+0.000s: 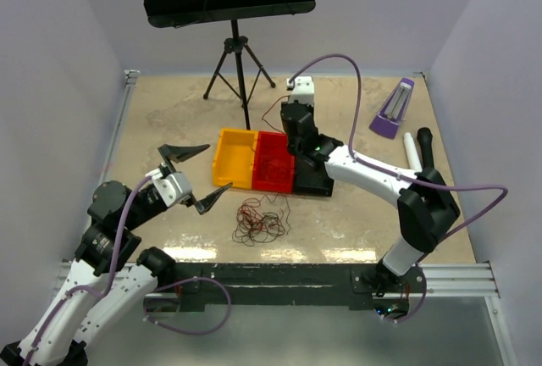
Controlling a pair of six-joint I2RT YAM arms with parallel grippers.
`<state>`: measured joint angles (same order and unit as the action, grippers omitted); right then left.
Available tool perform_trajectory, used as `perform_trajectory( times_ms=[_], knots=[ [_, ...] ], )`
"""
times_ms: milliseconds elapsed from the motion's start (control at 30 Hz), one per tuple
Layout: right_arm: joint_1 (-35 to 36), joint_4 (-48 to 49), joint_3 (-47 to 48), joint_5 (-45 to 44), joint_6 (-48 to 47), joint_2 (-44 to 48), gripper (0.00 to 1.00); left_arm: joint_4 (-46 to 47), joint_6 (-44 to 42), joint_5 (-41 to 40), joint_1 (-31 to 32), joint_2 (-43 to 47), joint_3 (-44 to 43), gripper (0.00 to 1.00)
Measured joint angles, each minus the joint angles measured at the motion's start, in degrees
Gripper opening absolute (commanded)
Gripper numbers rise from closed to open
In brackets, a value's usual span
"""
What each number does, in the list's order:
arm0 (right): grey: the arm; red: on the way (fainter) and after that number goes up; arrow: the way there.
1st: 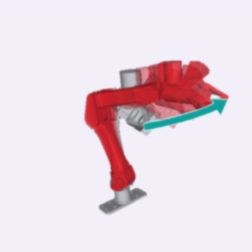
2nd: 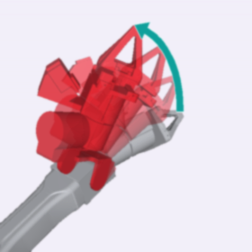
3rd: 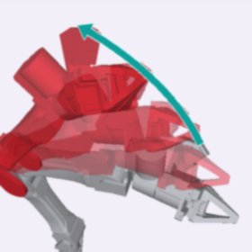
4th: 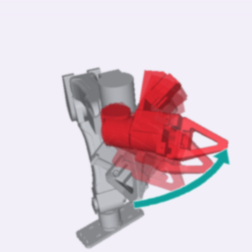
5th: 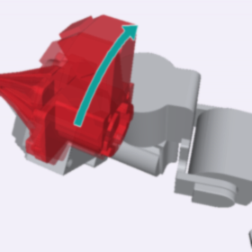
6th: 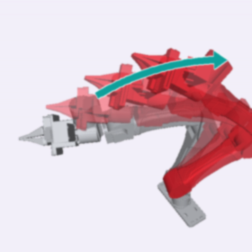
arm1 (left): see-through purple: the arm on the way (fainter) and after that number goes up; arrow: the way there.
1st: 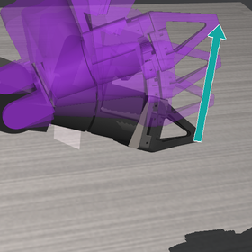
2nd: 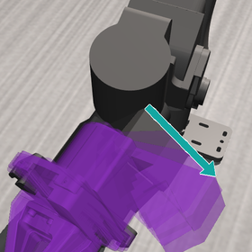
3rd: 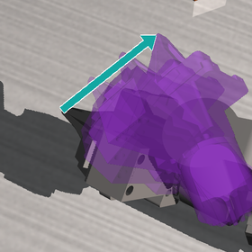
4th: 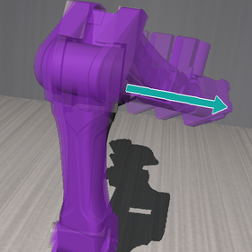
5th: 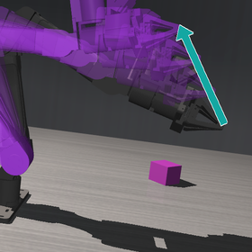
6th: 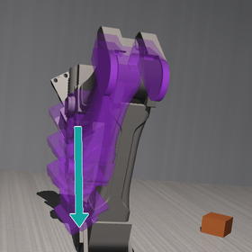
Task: Untangle the cables
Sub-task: Place the cable in the bin.
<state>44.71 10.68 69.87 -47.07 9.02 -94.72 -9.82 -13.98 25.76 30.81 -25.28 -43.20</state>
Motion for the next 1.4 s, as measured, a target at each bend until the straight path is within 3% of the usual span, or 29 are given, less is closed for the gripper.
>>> perform_trajectory(
  times_ms=[567, 833, 1400],
  knots=[
    [-2.6, -2.9, 1.3, -1.8, -0.9, 0.6, 0.00, 1.3, 1.4, 1.6, 0.0, -0.9, 0.6, 1.00],
    [1.1, -4.0, 6.1, -1.4, 0.2, -5.7, 0.00, 1.7, 1.4, 1.8, 0.0, -0.9, 0.6, 1.00],
    [3.7, -13.8, 9.8, 3.0, 16.2, -16.6, 0.00, 1.7, 0.9, 1.9, 0.0, -0.8, 0.9, 1.00]
  ],
)
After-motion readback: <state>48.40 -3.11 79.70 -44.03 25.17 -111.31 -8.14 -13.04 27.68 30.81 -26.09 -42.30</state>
